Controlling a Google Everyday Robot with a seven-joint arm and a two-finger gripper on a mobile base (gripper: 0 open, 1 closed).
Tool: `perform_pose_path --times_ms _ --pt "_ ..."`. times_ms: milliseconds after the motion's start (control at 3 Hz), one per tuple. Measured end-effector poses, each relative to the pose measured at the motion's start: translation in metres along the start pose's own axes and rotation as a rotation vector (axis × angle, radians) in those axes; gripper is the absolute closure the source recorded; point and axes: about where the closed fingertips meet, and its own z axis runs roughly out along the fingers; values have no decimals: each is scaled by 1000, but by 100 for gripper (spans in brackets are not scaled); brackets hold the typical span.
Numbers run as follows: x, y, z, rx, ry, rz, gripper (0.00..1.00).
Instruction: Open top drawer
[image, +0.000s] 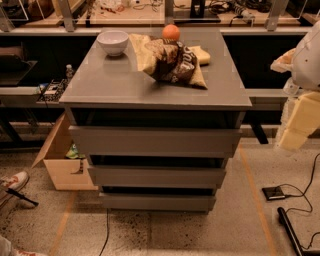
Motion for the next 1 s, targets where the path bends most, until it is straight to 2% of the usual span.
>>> perform_pose_path --times_ms 333,667,1000 --pt "0 0 0 2 -1 0 0" --pt "-1 12 28 -32 14 14 0" --pt "-2 28 80 -85 19 36 0"
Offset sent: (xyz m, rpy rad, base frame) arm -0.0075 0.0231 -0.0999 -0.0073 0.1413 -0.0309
